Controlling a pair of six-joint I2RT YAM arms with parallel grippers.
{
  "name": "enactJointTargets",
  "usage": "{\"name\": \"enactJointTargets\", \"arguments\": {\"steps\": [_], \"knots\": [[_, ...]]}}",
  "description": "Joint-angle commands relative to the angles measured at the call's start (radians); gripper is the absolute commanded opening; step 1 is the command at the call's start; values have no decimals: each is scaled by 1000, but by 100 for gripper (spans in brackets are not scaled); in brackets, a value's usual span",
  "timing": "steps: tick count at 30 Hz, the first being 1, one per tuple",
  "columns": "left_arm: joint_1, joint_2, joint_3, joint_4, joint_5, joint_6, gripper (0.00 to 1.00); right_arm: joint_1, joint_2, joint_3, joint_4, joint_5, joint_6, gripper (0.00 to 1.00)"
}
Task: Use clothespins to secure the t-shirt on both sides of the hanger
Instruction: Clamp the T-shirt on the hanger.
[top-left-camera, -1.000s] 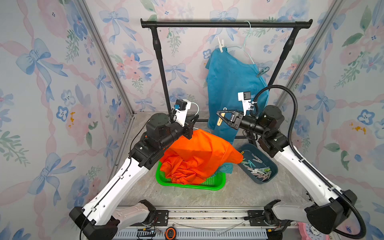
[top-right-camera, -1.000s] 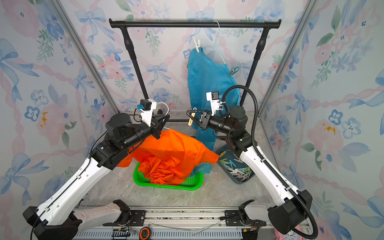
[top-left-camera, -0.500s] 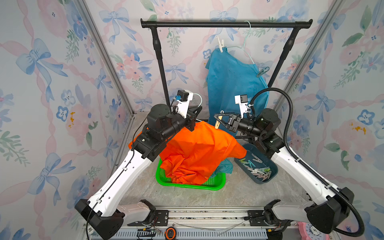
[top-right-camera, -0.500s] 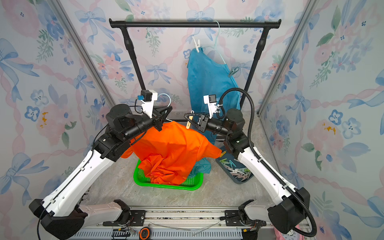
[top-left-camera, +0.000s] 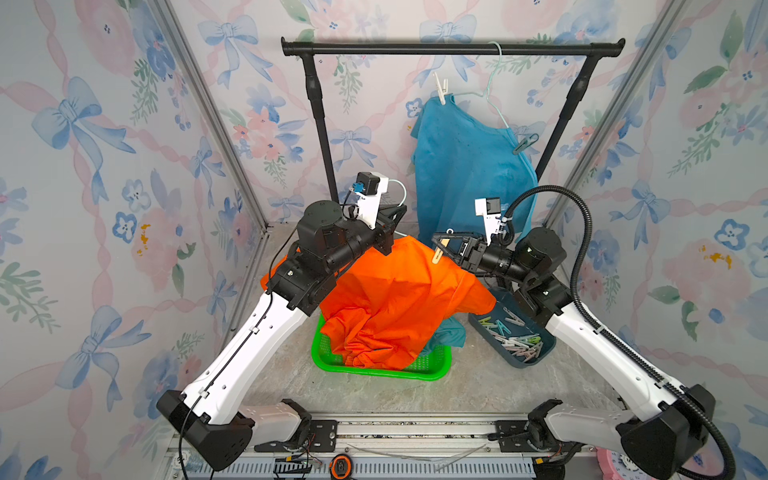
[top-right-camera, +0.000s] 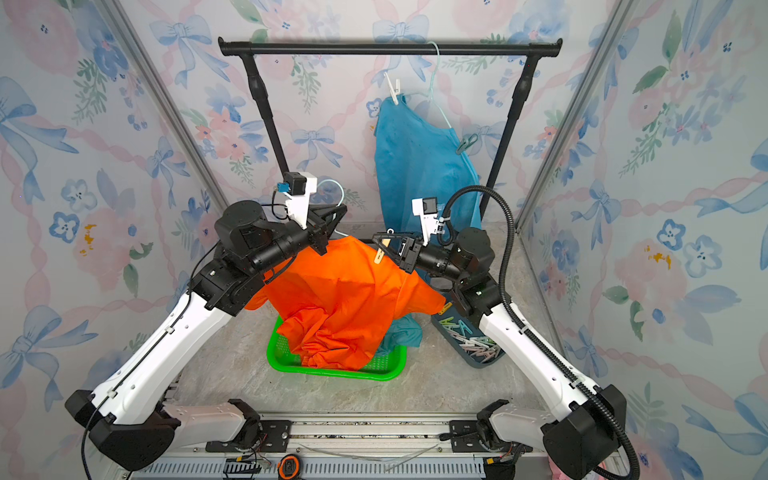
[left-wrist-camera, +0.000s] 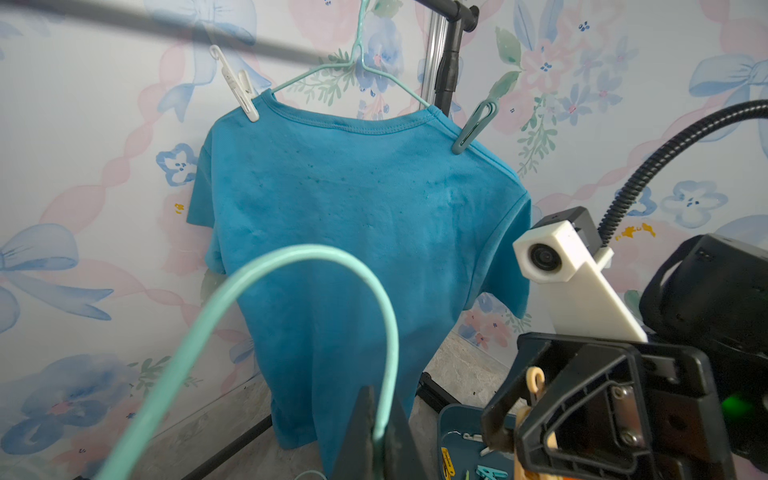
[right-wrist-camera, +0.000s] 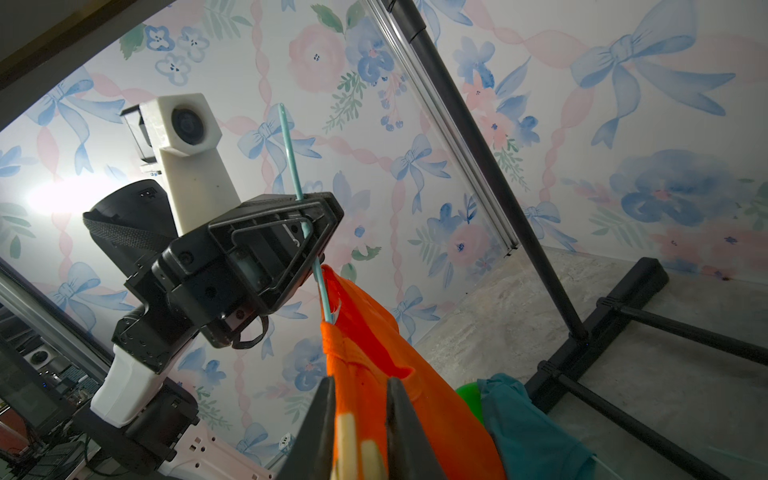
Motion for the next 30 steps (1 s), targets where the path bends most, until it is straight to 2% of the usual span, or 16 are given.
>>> {"name": "enactJointTargets", "arguments": {"steps": [1, 30], "knots": [[18, 5, 46, 74, -20, -36, 0, 9, -31, -35, 29, -2, -18, 14], [63, 43, 164, 63, -26, -76, 0, -14, -194, -188, -38, 24, -75, 12]]}}
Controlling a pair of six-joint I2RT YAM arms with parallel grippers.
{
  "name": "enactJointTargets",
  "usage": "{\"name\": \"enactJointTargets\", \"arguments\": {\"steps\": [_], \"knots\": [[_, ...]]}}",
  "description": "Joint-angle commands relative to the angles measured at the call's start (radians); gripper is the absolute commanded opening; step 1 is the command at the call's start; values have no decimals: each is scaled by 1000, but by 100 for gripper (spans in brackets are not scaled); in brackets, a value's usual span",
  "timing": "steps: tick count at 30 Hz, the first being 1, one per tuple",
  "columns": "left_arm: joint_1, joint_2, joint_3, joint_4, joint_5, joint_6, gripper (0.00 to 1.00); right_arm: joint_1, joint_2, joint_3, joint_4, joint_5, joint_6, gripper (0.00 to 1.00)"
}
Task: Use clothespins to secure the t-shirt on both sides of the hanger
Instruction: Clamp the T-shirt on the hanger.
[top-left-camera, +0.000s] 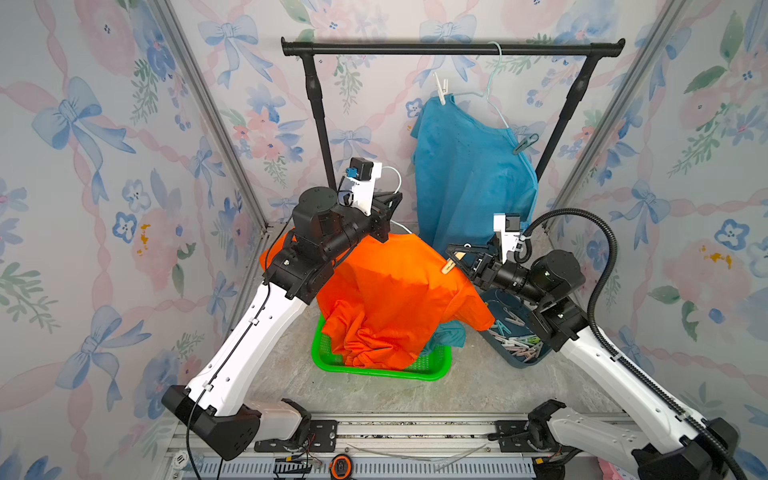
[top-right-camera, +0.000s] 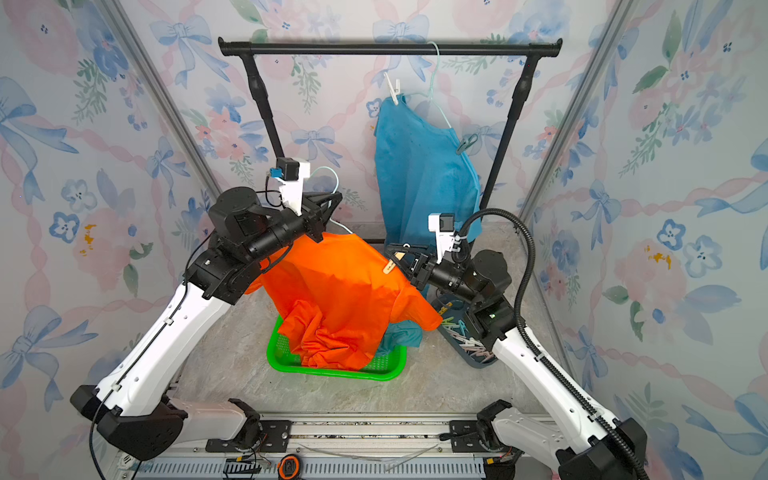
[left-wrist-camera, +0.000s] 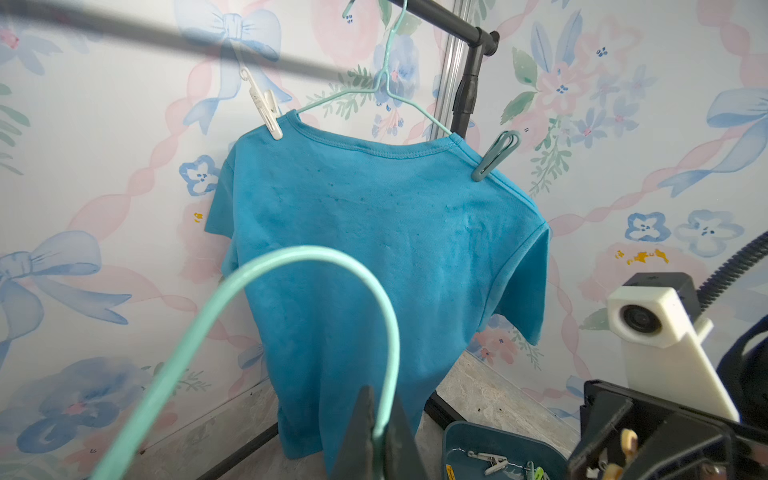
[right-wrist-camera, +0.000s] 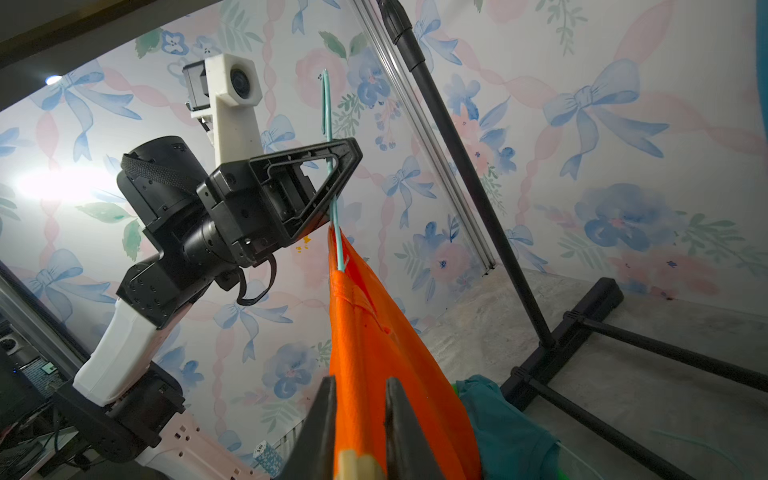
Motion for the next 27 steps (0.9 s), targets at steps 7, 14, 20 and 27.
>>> {"name": "enactJointTargets", "arguments": {"steps": [7, 14, 20, 27], "knots": [[18, -10, 29, 112, -23, -32, 0, -9, -14, 23, -92, -36, -31, 12], [-2, -24, -12, 123, -24, -4, 0, -11, 60, 176, -161, -49, -84, 16], [-2, -29, -27, 137, -22, -4, 0, -8, 145, 242, -104, -69, -44, 15], [-2, -28, -31, 142, -28, -3, 0, 14, 198, 258, -73, -68, -44, 14]]}}
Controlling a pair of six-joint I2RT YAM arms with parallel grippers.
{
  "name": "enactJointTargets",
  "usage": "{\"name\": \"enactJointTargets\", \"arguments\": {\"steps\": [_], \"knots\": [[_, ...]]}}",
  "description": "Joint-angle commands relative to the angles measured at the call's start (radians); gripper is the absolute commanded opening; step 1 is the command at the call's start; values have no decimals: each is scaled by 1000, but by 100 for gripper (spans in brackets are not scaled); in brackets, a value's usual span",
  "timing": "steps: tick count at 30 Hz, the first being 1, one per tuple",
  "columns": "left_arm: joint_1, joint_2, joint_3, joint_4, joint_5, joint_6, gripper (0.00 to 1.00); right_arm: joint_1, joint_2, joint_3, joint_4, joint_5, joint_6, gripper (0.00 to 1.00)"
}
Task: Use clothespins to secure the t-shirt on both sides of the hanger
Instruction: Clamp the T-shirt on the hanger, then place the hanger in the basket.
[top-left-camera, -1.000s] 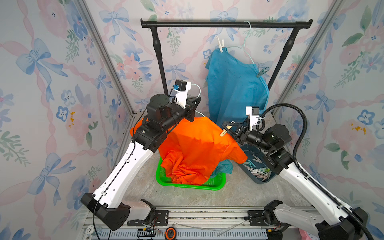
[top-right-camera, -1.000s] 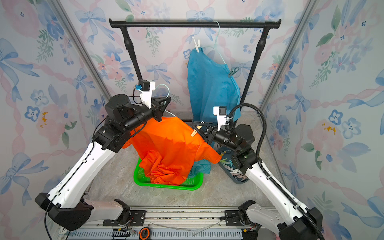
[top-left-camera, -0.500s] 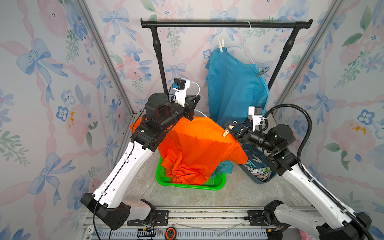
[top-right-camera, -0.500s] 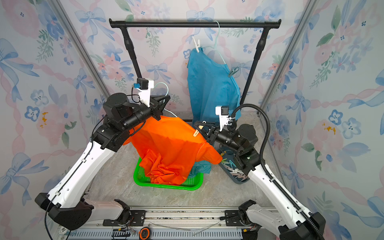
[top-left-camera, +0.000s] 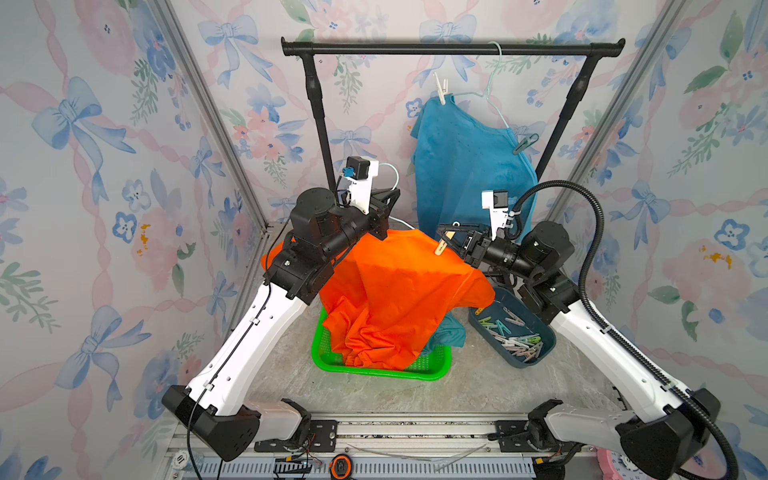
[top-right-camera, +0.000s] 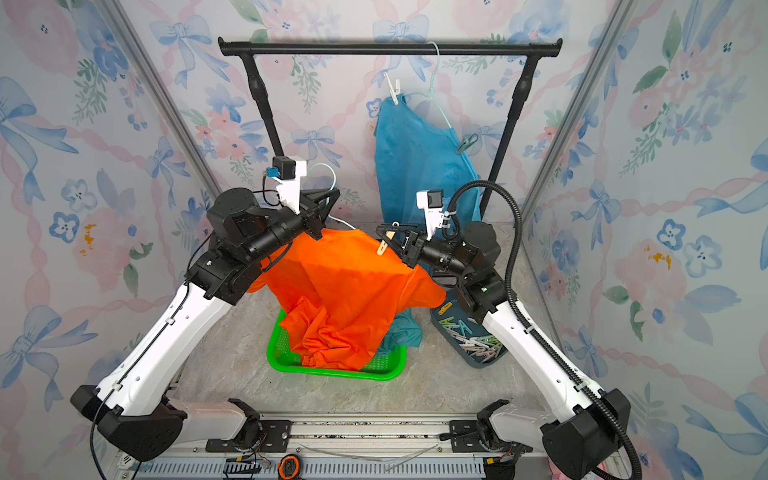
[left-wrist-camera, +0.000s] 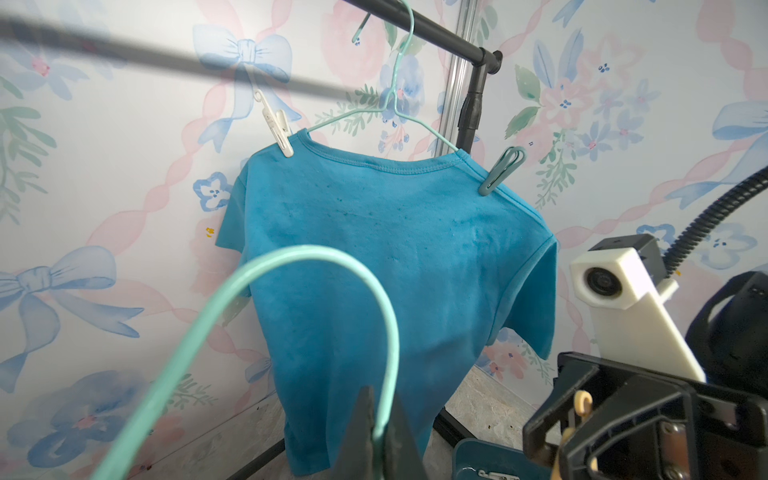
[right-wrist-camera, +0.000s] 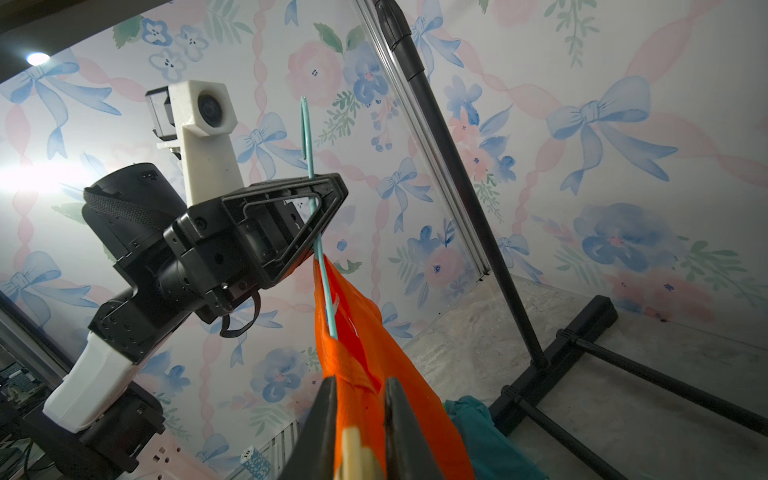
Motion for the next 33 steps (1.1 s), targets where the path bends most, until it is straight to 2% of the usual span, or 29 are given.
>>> {"name": "enactJointTargets", "arguments": {"steps": [1, 6, 7, 9, 11, 12, 14, 17, 20, 24, 28, 30, 33], "knots": [[-3, -25, 1, 82, -17, -7, 0, 21, 12, 19, 19, -34, 8, 15], [-4, -27, -6, 93, -26, -13, 0, 24, 4, -13, 33, -29, 8, 15], [-3, -27, -11, 97, -25, -16, 0, 26, 2, -21, 38, -30, 37, 18], [-3, -28, -21, 106, -25, -21, 0, 25, -3, -34, 46, -33, 37, 33], [-4, -28, -30, 106, -26, -24, 0, 25, -13, -42, 51, -33, 32, 60], [-3, -29, -35, 107, -24, -26, 0, 23, -20, -45, 52, -33, 28, 69], [-3, -38, -53, 107, -24, -31, 0, 17, -41, -48, 49, -32, 23, 83], [-3, -60, -104, 104, -15, -43, 0, -3, -87, -57, 9, -16, 21, 99], [-4, -87, -192, 101, -17, -62, 0, -22, -158, -93, -60, 21, -32, 96], [-3, -124, -336, 115, -25, -99, 0, -72, -272, -202, -106, 72, -28, 96], [-2, -148, -497, 145, -44, -149, 0, -143, -367, -288, -231, 115, -27, 96], [0, -146, -571, 174, -45, -177, 0, -177, -409, -322, -320, 160, -34, 96], [0, -127, -674, 226, -50, -226, 0, -195, -472, -382, -457, 305, -60, 97]]}}
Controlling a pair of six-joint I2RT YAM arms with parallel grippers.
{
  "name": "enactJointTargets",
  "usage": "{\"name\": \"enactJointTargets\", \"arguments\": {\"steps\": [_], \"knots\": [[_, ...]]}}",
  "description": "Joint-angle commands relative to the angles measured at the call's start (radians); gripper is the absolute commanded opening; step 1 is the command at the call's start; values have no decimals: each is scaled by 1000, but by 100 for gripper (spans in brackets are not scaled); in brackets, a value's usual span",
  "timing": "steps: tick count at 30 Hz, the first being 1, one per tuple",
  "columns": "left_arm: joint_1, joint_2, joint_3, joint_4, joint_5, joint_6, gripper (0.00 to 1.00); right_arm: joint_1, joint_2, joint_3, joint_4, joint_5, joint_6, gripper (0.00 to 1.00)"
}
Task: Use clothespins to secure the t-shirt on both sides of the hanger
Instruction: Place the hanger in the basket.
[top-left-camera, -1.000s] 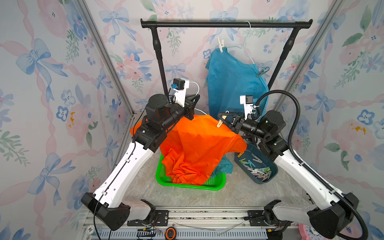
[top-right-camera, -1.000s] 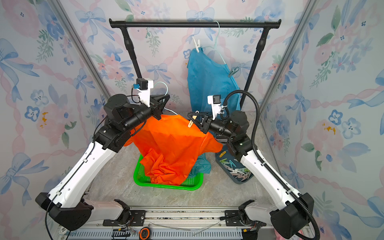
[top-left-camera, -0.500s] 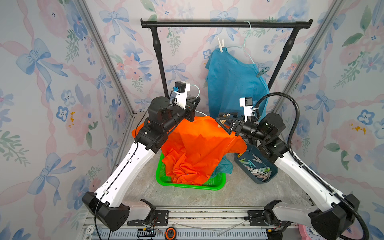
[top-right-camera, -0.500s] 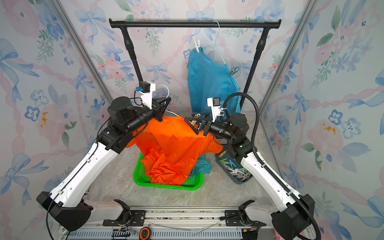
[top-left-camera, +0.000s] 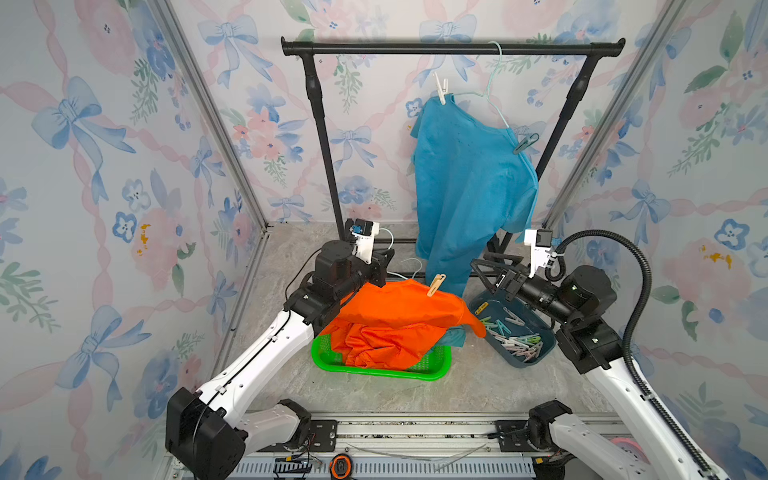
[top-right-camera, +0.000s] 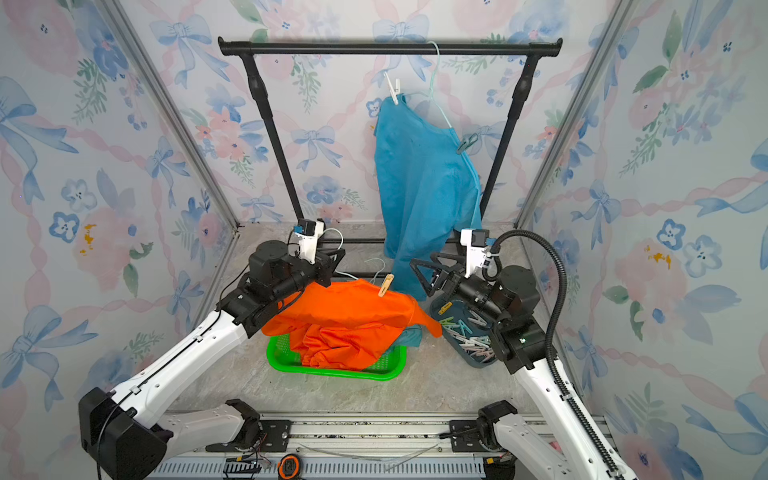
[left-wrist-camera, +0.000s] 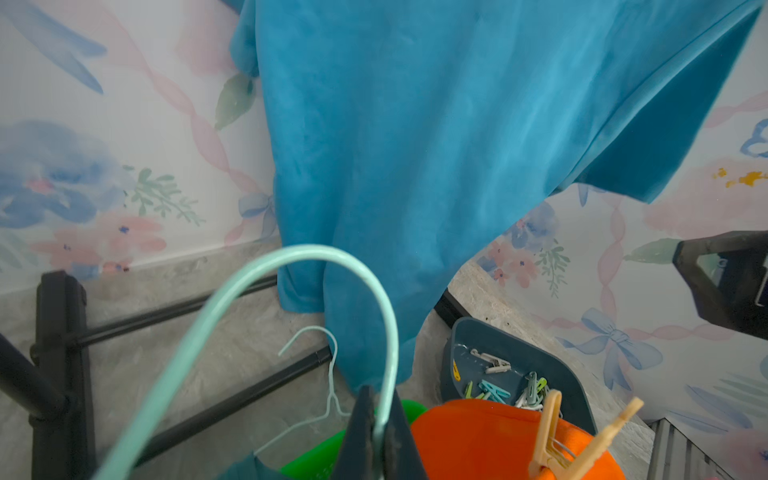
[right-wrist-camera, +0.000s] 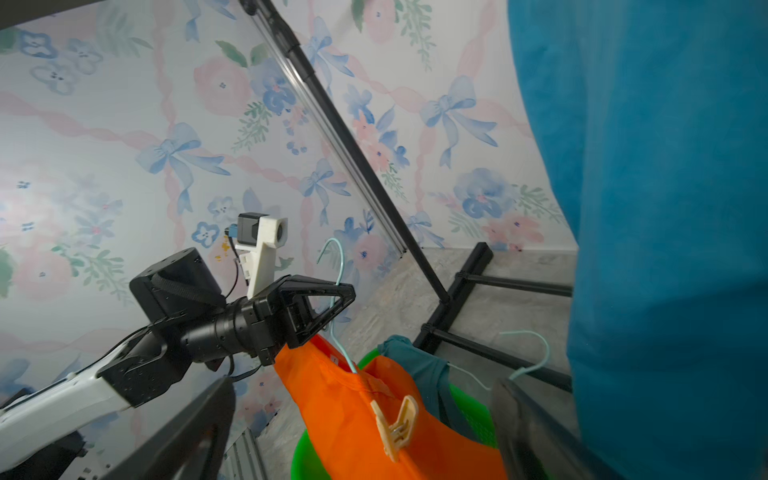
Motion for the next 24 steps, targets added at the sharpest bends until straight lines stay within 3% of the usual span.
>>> {"name": "enactJointTargets", "arguments": {"steps": [1, 6, 13, 24], "knots": [[-1, 18, -87, 95, -21, -83, 0, -23, -60, -69, -211, 178, -41, 98], [0, 84, -162, 147, -52, -117, 4, -84, -84, -193, -267, 280, -2, 99], [0, 133, -191, 153, -59, -131, 34, -171, -42, -275, -276, 326, 18, 100], [2, -40, -231, 83, -116, -158, 53, -189, 97, -247, -342, 428, -36, 98]]}}
